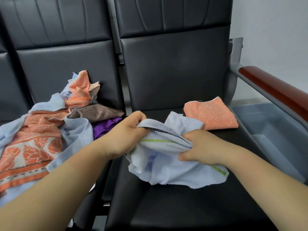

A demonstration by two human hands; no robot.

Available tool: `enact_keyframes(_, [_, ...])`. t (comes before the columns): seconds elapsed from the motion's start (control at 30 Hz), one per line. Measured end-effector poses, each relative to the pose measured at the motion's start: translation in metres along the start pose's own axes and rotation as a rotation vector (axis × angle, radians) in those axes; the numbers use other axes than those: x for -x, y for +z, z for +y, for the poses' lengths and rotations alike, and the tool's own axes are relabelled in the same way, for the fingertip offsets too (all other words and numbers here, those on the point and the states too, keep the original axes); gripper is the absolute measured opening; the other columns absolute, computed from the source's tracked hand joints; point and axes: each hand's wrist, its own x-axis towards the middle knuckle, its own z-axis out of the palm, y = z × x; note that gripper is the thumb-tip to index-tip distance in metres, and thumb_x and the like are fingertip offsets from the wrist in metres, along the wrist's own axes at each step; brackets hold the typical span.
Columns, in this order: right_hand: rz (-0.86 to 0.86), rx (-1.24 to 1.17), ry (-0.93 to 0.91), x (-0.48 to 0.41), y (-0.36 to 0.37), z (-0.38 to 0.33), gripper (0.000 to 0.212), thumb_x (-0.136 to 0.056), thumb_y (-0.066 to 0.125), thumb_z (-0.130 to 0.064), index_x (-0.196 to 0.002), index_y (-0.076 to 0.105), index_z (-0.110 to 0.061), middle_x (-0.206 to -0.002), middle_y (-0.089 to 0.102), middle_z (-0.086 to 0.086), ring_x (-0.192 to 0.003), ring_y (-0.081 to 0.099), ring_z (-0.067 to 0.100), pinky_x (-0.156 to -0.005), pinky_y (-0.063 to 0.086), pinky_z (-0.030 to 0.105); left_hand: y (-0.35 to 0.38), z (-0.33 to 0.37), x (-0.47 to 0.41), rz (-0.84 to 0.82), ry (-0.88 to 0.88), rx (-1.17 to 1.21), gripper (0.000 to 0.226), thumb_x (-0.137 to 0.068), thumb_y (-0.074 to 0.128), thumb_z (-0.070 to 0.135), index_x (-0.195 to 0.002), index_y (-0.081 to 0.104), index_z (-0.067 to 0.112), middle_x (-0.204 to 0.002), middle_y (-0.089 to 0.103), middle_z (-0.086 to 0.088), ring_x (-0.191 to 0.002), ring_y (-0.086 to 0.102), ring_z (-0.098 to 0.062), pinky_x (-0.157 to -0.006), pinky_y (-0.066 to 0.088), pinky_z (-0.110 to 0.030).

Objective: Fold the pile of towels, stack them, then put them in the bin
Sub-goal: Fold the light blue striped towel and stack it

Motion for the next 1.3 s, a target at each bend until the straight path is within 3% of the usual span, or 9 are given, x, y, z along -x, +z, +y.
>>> enact_keyframes(0.17, [0.078,-0.261,0.005,-0.002,-0.014,0.005,0.024,-0.083,0.084,-0.028,-0.079,0.069,-0.009,-0.071,0.064,-0.001,-0.07,0.06,0.012,-0.069,0.049,0.034,-0.001,-0.003,-0.001,-0.208,0.022,-0.428,0.024,-0.078,0.086,0.039,-0.08,0.067,0.023,-0.076,0.07,0.004,-0.066,0.061,-0.009,-0.068,0.053,-0.035])
enact_keyframes(0.23, [0.064,-0.471,-0.033,0.0,-0.017,0.003,0.005,-0.087,0.08,-0.014,-0.09,0.076,-0.012,-0.092,0.077,0.005,-0.09,0.073,0.022,-0.088,0.058,0.044,-0.004,-0.003,0.0,-0.243,-0.013,-0.339,0.023,-0.086,0.08,0.037,-0.084,0.068,0.018,-0.079,0.072,-0.004,-0.065,0.062,-0.013,-0.067,0.056,-0.041])
enact_keyframes(0.3, [0.038,-0.577,-0.082,0.003,-0.016,-0.001,0.017,-0.088,0.078,-0.004,-0.105,0.076,-0.007,-0.105,0.078,0.012,-0.103,0.075,0.029,-0.097,0.058,0.05,-0.007,0.0,0.002,-0.221,0.004,-0.259,0.023,-0.092,0.075,0.027,-0.087,0.065,0.008,-0.078,0.071,-0.009,-0.066,0.068,-0.026,-0.065,0.059,-0.046])
enact_keyframes(0.47, [-0.04,-0.118,-0.036,0.004,-0.009,-0.004,0.023,-0.076,0.086,-0.03,-0.087,0.067,-0.024,-0.079,0.072,-0.003,-0.075,0.07,0.021,-0.071,0.057,0.039,-0.009,0.009,0.002,0.05,0.08,-0.143,0.02,-0.088,0.065,0.012,-0.087,0.053,-0.004,-0.069,0.054,-0.012,-0.058,0.056,-0.027,-0.05,0.05,-0.037])
enact_keyframes(0.6, [0.007,0.026,0.027,-0.001,-0.011,-0.001,0.036,-0.082,0.078,-0.031,-0.06,0.05,-0.023,-0.05,0.047,-0.012,-0.052,0.044,0.008,-0.055,0.036,0.026,-0.004,0.009,0.004,-0.037,0.079,-0.087,0.015,-0.083,0.072,0.023,-0.084,0.057,0.02,-0.073,0.058,0.008,-0.069,0.054,-0.009,-0.063,0.046,-0.034])
enact_keyframes(0.73, [0.067,-0.374,0.019,0.0,-0.025,0.007,0.003,-0.091,0.077,-0.021,-0.089,0.076,-0.019,-0.082,0.077,-0.009,-0.081,0.073,0.011,-0.077,0.057,0.032,-0.012,0.008,0.005,-0.22,0.018,-0.4,0.036,-0.068,0.081,0.049,-0.085,0.066,0.022,-0.081,0.07,-0.003,-0.073,0.067,-0.022,-0.071,0.057,-0.043])
enact_keyframes(0.9, [0.018,-0.694,-0.122,0.005,-0.023,0.0,0.029,-0.085,0.081,-0.005,-0.112,0.075,-0.012,-0.108,0.078,0.014,-0.103,0.075,0.027,-0.088,0.059,0.043,-0.011,0.008,0.005,-0.152,-0.073,-0.184,0.01,-0.095,0.071,0.028,-0.098,0.068,0.02,-0.069,0.066,-0.007,-0.054,0.062,-0.023,-0.052,0.047,-0.039])
enact_keyframes(1.1, [-0.032,0.105,0.061,0.002,-0.016,0.001,0.032,-0.073,0.084,-0.046,-0.093,0.069,-0.027,-0.087,0.074,-0.004,-0.081,0.071,0.014,-0.077,0.059,0.035,-0.009,0.011,0.006,-0.028,0.002,0.261,0.022,-0.098,0.063,0.004,-0.118,0.069,0.013,-0.111,0.075,-0.013,-0.106,0.072,-0.033,-0.089,0.058,-0.047])
enact_keyframes(1.3, [0.096,-0.222,0.057,-0.001,-0.03,0.013,0.014,-0.088,0.078,-0.031,-0.099,0.078,-0.023,-0.093,0.079,-0.002,-0.092,0.075,0.019,-0.089,0.06,0.04,-0.013,0.009,0.003,-0.211,-0.037,-0.444,0.019,-0.08,0.085,0.027,-0.085,0.069,0.019,-0.073,0.071,-0.003,-0.064,0.067,-0.022,-0.06,0.055,-0.04])
